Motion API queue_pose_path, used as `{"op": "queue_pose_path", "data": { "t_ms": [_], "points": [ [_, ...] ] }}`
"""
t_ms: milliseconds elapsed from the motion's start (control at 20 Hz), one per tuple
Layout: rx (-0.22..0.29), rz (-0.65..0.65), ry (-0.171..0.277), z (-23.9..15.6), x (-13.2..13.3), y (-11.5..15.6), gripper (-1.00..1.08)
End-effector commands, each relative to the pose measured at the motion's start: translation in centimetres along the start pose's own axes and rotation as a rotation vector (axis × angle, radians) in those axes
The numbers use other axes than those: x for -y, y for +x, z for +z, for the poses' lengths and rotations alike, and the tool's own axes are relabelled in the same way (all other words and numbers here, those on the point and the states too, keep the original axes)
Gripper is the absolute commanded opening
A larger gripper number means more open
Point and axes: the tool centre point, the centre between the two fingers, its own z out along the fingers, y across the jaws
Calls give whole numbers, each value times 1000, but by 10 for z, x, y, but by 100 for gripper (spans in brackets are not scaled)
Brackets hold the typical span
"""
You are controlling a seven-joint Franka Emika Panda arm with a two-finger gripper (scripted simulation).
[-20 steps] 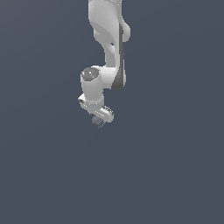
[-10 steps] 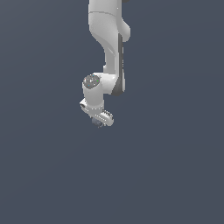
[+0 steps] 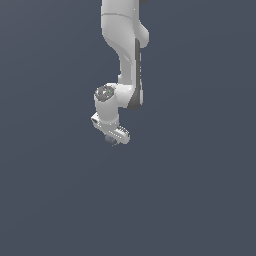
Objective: Pick up the object and move it to a goal position.
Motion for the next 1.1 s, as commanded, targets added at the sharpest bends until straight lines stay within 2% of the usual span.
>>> {"op": "queue_pose_path", "data": {
  "t_ms": [0, 500, 1050],
  "points": [
    [0, 0, 0, 0, 0, 0, -100],
    [0, 1, 0, -29, -4, 6, -100],
    [0, 2, -1, -122, -17, 25, -100]
  ]
}}
